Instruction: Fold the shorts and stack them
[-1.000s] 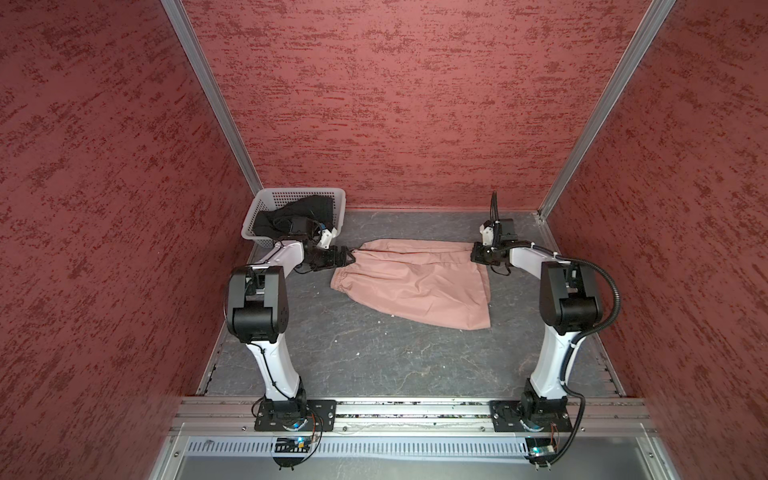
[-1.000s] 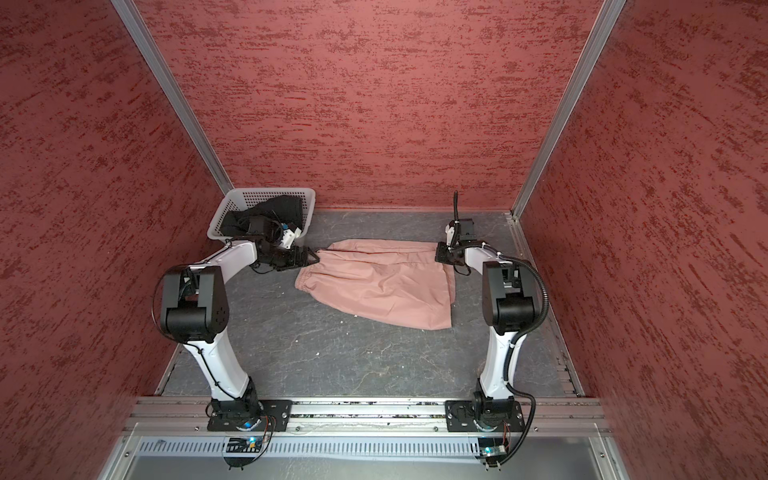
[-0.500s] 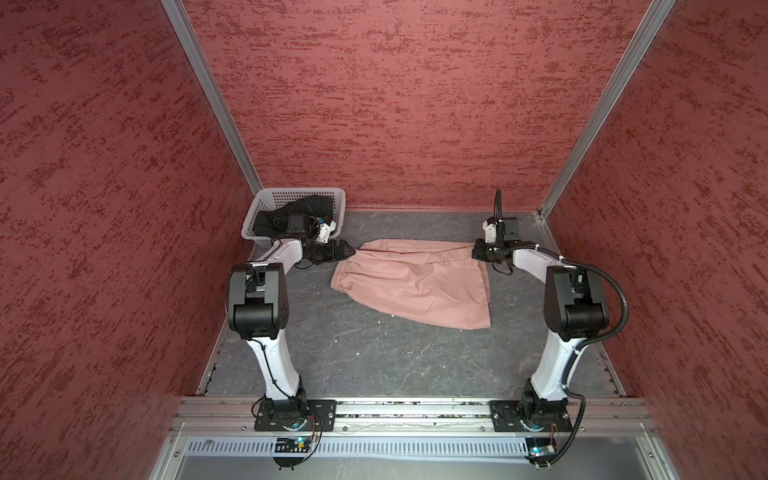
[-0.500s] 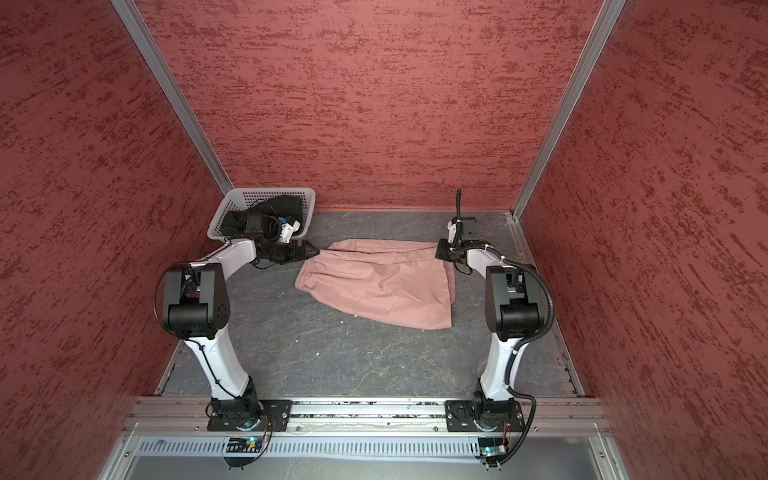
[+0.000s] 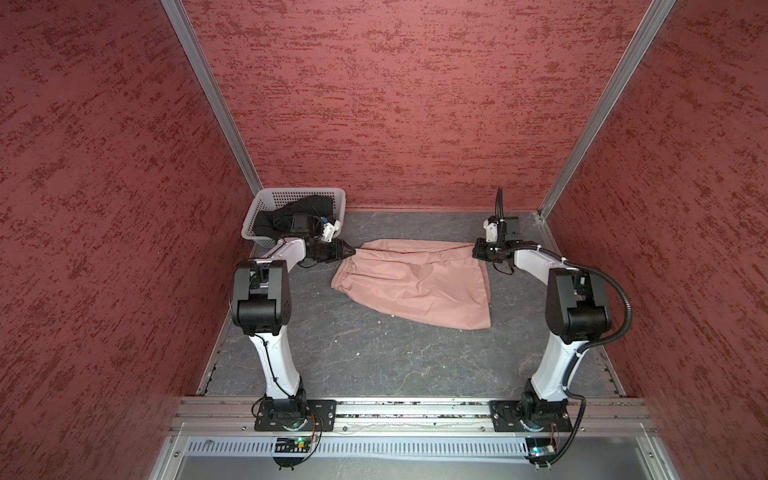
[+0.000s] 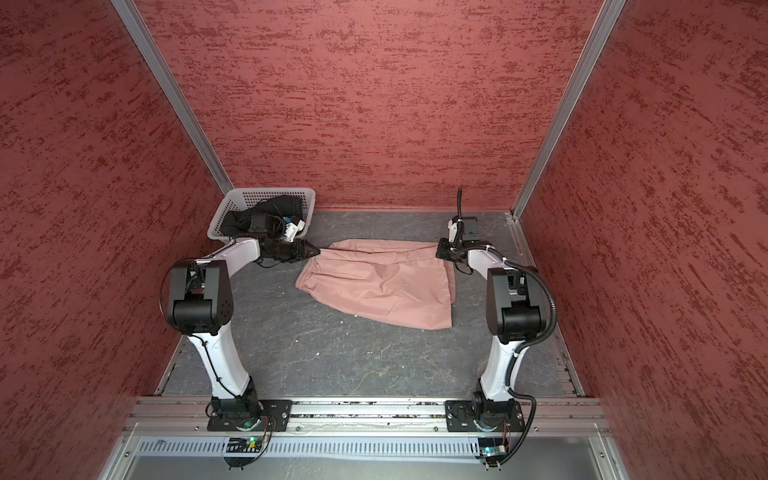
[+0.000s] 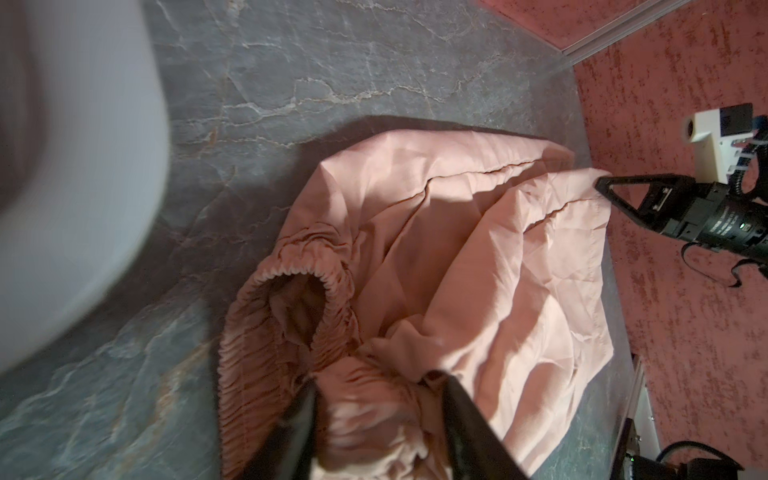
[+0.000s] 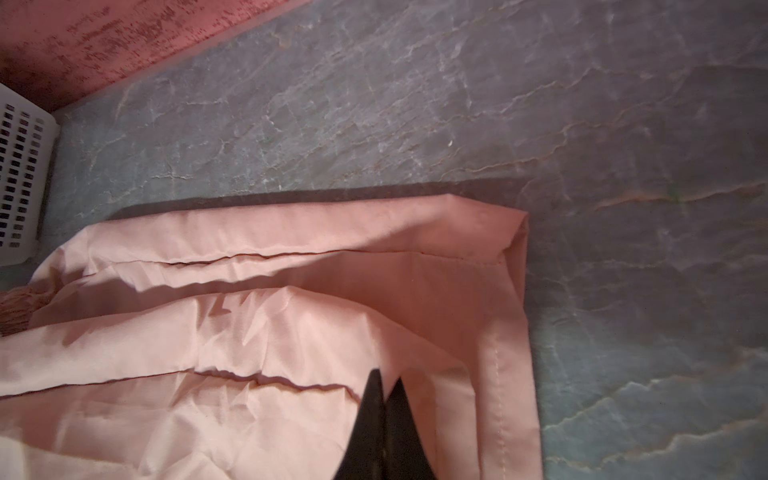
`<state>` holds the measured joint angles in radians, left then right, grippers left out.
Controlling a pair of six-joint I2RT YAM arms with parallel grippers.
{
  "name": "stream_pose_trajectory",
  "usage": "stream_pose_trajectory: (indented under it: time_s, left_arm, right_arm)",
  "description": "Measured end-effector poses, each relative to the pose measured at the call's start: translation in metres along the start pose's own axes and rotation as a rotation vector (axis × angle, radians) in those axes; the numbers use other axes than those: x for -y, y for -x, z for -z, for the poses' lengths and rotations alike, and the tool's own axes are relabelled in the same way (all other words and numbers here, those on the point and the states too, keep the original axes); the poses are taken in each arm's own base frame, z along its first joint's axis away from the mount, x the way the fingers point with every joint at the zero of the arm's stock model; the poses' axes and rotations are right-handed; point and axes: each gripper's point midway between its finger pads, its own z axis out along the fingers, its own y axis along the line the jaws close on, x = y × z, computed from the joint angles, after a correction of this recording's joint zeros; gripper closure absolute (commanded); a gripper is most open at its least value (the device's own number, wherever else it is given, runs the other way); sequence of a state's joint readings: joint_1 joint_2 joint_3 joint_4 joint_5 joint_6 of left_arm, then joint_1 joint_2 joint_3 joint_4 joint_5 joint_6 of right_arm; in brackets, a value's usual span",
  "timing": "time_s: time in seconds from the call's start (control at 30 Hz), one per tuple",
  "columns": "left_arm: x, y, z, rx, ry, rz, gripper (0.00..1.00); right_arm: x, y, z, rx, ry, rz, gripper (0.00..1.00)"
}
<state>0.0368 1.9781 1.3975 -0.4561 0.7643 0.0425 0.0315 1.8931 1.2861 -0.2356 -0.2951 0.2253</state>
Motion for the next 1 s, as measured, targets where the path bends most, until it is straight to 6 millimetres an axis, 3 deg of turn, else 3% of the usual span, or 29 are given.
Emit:
stream_pose_trajectory:
  time_s: [0.2,0.57,0.83,1.0]
  left_arm:
    - [0.007,0.001,0.001,0.003,-0.028,0.000,1.00]
    - [0.021,0.006,0.024,0.016,0.003,0.032,1.00]
    - [0.054,0.021,0.061,0.054,0.084,0.002,1.00]
    - [0.063,0.038,0.080,0.085,0.149,-0.008,1.00]
  right_arm:
    - [-0.014,0.017,0.032,0.073,0.015,0.023,1.00]
    - [-0.023,0.027,0.070,0.152,0.004,0.043,1.00]
    - [-0.037,0.042,0.131,0.280,-0.013,0.077,1.00]
    - [-0.041,0.050,0.163,0.351,-0.042,0.100,1.00]
